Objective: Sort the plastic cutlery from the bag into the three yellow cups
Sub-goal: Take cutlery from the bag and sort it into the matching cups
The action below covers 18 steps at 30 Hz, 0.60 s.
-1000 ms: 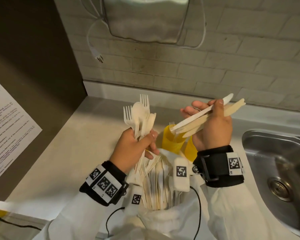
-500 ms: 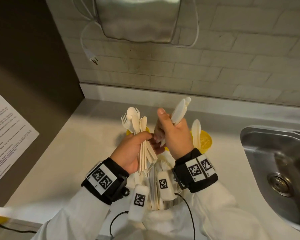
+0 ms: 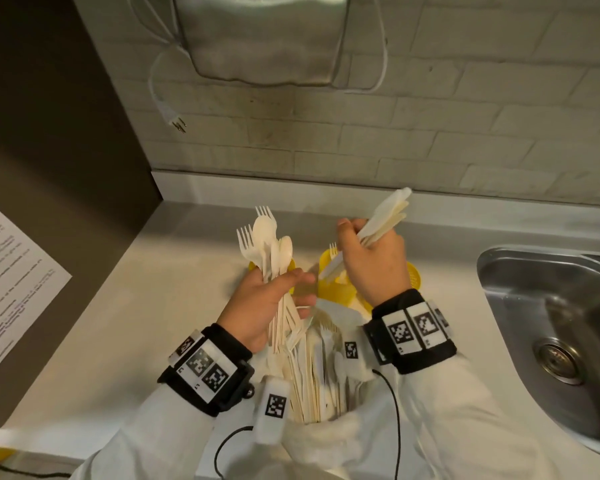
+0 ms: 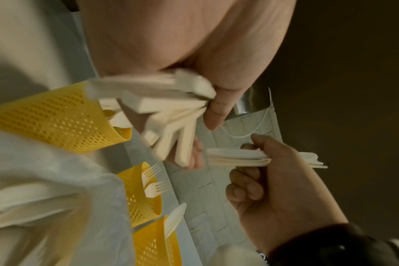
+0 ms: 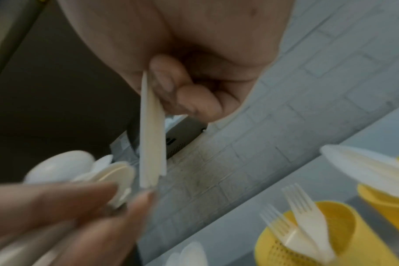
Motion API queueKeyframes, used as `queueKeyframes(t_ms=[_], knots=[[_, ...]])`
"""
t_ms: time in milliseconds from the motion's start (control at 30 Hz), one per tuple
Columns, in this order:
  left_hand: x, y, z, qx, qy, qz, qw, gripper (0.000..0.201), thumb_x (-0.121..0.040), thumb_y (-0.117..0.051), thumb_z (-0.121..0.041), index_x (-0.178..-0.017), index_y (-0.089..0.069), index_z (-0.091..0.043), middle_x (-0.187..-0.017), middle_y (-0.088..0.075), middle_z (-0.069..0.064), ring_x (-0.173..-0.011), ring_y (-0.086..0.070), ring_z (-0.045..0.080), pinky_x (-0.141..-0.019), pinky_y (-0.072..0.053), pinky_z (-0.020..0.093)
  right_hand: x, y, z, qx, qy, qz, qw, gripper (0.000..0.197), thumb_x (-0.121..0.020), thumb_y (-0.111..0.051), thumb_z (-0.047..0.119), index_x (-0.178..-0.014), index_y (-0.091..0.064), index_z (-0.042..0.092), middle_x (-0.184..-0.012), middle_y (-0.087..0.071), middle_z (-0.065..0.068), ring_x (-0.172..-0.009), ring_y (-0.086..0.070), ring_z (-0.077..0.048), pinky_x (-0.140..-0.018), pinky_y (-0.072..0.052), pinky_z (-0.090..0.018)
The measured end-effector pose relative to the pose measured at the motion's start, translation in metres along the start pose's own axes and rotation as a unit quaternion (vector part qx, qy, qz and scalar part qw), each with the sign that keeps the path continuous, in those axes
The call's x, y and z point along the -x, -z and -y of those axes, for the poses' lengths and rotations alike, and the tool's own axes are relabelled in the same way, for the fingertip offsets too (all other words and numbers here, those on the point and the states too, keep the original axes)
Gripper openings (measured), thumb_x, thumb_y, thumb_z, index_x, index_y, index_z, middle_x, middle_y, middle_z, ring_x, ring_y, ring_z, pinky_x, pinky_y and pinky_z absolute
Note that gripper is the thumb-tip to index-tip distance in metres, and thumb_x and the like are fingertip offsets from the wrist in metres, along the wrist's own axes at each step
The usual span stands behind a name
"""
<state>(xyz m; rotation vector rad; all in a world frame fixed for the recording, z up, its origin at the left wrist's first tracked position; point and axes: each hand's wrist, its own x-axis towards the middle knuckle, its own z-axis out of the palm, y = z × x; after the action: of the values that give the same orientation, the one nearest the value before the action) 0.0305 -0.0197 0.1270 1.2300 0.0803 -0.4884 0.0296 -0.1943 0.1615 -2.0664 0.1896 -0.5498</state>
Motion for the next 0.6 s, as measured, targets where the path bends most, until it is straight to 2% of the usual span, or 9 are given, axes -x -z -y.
queueKeyframes(t_ms=[100, 167, 233, 300, 367, 500, 600], knots=[[-0.005, 0.006, 0.005, -0.029, -0.047, -0.014, 0.998, 0.011, -0.101, -0.064, -0.018, -0.104, -0.059, -0.009, -0.065, -0.052, 0.005, -0.053, -0.051, 0.021, -0.058, -0.052, 0.035, -0.016, 0.022, -0.021, 0.021, -0.041, -0.03, 0.998, 0.045, -0.101, -0.055, 0.035, -0.067, -0.06, 0.007, -0.058, -0.06, -0.005, -0.054, -0.057, -0.011, -0.05, -0.041, -0.02], [-0.005, 0.009, 0.007, -0.049, -0.068, -0.003, 0.996, 0.012, -0.101, -0.065, -0.02, -0.102, -0.057, -0.011, -0.062, -0.037, 0.003, -0.052, -0.038, 0.019, -0.055, -0.047, 0.033, -0.026, 0.036, -0.038, 0.078, -0.055, -0.043, 0.995, 0.046, -0.103, -0.051, 0.036, -0.067, -0.06, 0.009, -0.059, -0.059, -0.004, -0.055, -0.057, -0.01, -0.05, -0.04, -0.022], [-0.002, 0.009, 0.007, -0.053, -0.078, 0.006, 0.995, 0.013, -0.1, -0.066, -0.019, -0.099, -0.055, -0.011, -0.059, -0.033, 0.001, -0.05, -0.034, 0.017, -0.053, -0.044, 0.032, -0.034, 0.045, -0.059, 0.13, -0.078, -0.055, 0.987, 0.048, -0.103, -0.048, 0.039, -0.064, -0.057, 0.013, -0.06, -0.06, -0.006, -0.058, -0.059, -0.018, -0.054, -0.043, -0.028], [0.001, 0.006, 0.006, -0.058, -0.089, 0.01, 0.994, 0.016, -0.099, -0.067, -0.017, -0.092, -0.054, -0.011, -0.055, -0.033, 0.0, -0.047, -0.032, 0.015, -0.052, -0.042, 0.031, -0.041, 0.047, -0.08, 0.177, -0.107, -0.049, 0.977, 0.049, -0.101, -0.045, 0.044, -0.064, -0.058, 0.014, -0.063, -0.063, -0.009, -0.061, -0.062, -0.027, -0.061, -0.05, -0.033], [0.003, 0.003, 0.005, -0.072, -0.107, 0.011, 0.992, 0.02, -0.098, -0.067, -0.016, -0.085, -0.054, -0.011, -0.053, -0.033, 0.0, -0.045, -0.031, 0.016, -0.05, -0.041, 0.031, -0.042, 0.044, -0.093, 0.222, -0.138, -0.023, 0.965, 0.049, -0.1, -0.044, 0.049, -0.07, -0.062, 0.013, -0.07, -0.066, -0.011, -0.066, -0.063, -0.032, -0.066, -0.052, -0.036], [0.005, 0.0, 0.004, -0.108, -0.153, 0.021, 0.982, 0.026, -0.099, -0.068, -0.016, -0.075, -0.058, -0.016, -0.052, -0.032, 0.006, -0.046, -0.032, 0.021, -0.052, -0.044, 0.034, -0.036, 0.034, -0.105, 0.302, -0.177, 0.047, 0.935, 0.052, -0.101, -0.042, 0.056, -0.079, -0.058, 0.012, -0.079, -0.063, -0.012, -0.072, -0.059, -0.033, -0.071, -0.049, -0.036], [0.006, 0.001, 0.002, -0.147, -0.176, 0.026, 0.973, 0.029, -0.098, -0.069, -0.021, -0.07, -0.064, -0.018, -0.051, -0.04, 0.009, -0.048, -0.044, 0.023, -0.061, -0.051, 0.036, -0.032, 0.03, -0.11, 0.333, -0.176, 0.079, 0.923, 0.046, -0.098, -0.048, 0.059, -0.093, -0.061, 0.015, -0.085, -0.065, -0.011, -0.075, -0.057, -0.032, -0.071, -0.048, -0.035]])
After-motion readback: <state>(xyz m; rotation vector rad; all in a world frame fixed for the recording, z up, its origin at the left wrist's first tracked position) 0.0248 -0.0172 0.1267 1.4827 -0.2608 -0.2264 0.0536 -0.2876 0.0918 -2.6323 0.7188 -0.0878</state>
